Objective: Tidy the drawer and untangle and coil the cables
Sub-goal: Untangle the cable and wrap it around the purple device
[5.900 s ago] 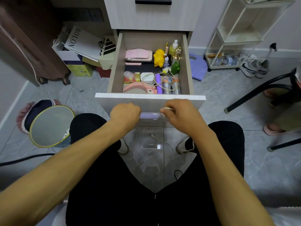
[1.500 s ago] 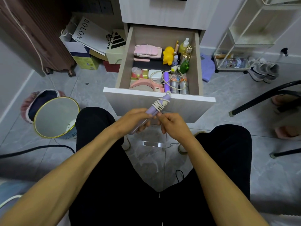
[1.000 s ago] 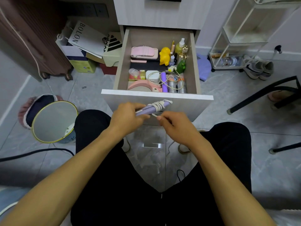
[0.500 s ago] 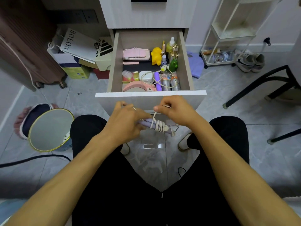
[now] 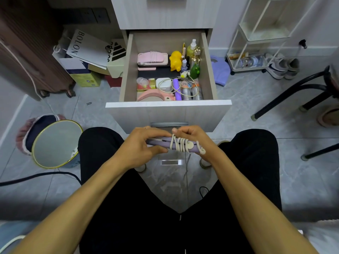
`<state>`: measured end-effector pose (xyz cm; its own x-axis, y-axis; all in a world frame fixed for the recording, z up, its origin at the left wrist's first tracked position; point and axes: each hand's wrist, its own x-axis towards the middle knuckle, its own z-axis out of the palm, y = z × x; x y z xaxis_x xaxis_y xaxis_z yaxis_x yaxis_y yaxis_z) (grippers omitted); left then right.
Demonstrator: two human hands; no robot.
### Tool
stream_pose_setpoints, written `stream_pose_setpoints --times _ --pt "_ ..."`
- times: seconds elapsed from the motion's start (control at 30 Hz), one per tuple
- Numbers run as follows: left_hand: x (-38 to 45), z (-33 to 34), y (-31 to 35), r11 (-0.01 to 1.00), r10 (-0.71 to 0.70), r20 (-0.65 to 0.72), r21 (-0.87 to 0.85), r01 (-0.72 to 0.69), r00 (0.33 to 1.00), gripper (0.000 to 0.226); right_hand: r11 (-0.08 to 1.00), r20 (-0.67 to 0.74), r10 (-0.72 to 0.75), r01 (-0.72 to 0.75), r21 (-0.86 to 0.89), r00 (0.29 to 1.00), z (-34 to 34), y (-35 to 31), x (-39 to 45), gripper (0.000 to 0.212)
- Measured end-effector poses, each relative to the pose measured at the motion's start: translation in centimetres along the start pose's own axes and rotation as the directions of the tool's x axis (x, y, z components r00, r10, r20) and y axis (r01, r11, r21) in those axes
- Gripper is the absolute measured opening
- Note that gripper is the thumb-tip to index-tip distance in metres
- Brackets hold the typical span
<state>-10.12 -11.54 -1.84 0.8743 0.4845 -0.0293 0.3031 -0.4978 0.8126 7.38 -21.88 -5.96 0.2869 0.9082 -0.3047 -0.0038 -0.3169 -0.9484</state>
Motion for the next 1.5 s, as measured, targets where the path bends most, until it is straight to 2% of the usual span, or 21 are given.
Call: stream_pose_setpoints --times 0.13,0.23,0.3,0.37,0.43,0.47,0.53,0.57,0.63,0.7,0.77,0.83,0.93,1.03,1.23,1.37,1.5 --pt "-0.3 0.2 0.6 0.99 -0.061 0.057 -0.124 0.068 0.996 0.046 0.998 -0.037 -0.058 0.057 -0.031 0.998 0.3 -0.7 0.0 0.032" --pt "-0.3 0.7 0.7 0.977 -0.114 -0.066 -0.19 0.1 0.991 0.038 0.992 -0.042 -0.078 0.074 -0.098 0.996 -0.1 -0.5 -0.6 0.017" --pt "-0.3 0.9 0.7 0.978 -0.116 -0.119 -0.184 0.093 0.986 0.041 0.993 -0.047 0.032 -0.037 -0.11 0.998 0.2 -0.5 -1.2 0.033" --pt "-0.3 1.0 0.8 0.989 -0.076 -0.109 -0.133 0.062 0.991 0.044 0.993 -0.029 0.013 -0.016 -0.121 0.999 0.4 -0.7 -1.8 0.033" --pt "-0.2 1.1 0.6 0.998 -0.038 -0.083 -0.062 0.033 0.996 0.048 0.99 -0.021 -0.04 0.037 -0.138 0.999 0.5 -0.6 -1.8 0.016" --pt "-0.2 1.2 0.4 0.999 -0.031 -0.091 -0.031 0.028 0.995 0.048 0.99 -0.048 -0.006 -0.001 -0.142 0.999 0.6 -0.5 -1.7 0.012" --pt "0.0 1.3 -0.3 0.998 -0.06 -0.162 0.014 0.063 0.985 0.043 0.986 -0.124 0.088 -0.104 -0.127 0.988 0.7 -0.5 -1.8 0.021" --pt "0.2 1.3 -0.6 0.995 -0.086 -0.214 0.035 0.096 0.973 0.039 0.988 -0.138 0.07 -0.088 -0.126 0.988 0.7 -0.1 -1.9 0.027" --pt "0.6 1.3 -0.8 0.981 -0.143 -0.308 0.082 0.176 0.941 0.035 0.971 -0.093 0.005 -0.027 -0.238 0.996 0.9 -0.2 -2.4 0.037" --pt "0.9 1.4 -0.7 0.956 -0.169 -0.36 0.166 0.241 0.917 0.035 0.903 -0.03 -0.037 0.021 -0.43 0.999 1.0 -0.5 -2.7 0.043" --pt "1.1 1.6 -0.6 0.917 -0.133 -0.374 0.304 0.257 0.918 0.034 0.814 0.005 -0.096 0.081 -0.575 0.995 1.0 -1.2 -2.8 0.044" --pt "1.2 1.8 -0.8 0.874 -0.107 -0.352 0.413 0.257 0.93 0.029 0.757 0.046 -0.174 0.164 -0.632 0.984 0.8 -2.7 -2.8 0.039" --pt "1.0 1.9 -0.9 0.83 -0.14 -0.263 0.494 0.258 0.955 0.028 0.747 0.084 -0.226 0.228 -0.624 0.97 0.3 -4.5 -2.4 0.031" --pt "0.4 2.0 -0.7 0.831 -0.099 -0.169 0.528 0.175 0.981 0.032 0.758 0.102 -0.229 0.243 -0.605 0.968 -0.3 -5.6 -1.6 0.029" --pt "-0.1 1.1 -1.4 0.892 0.025 -0.022 0.451 -0.012 0.999 0.033 0.756 0.116 -0.266 0.281 -0.591 0.957 0.1 -4.8 0.2 0.028" --pt "-0.8 0.8 -1.1 0.958 0.044 -0.056 0.287 -0.026 0.997 0.034 0.797 0.124 -0.215 0.247 -0.552 0.969 0.1 -3.9 1.2 0.026" --pt "-1.2 0.4 -1.2 0.97 0.023 -0.133 0.242 0.01 0.991 0.035 0.935 0.071 -0.057 0.078 -0.345 0.996 -0.4 -2.1 1.1 0.027"
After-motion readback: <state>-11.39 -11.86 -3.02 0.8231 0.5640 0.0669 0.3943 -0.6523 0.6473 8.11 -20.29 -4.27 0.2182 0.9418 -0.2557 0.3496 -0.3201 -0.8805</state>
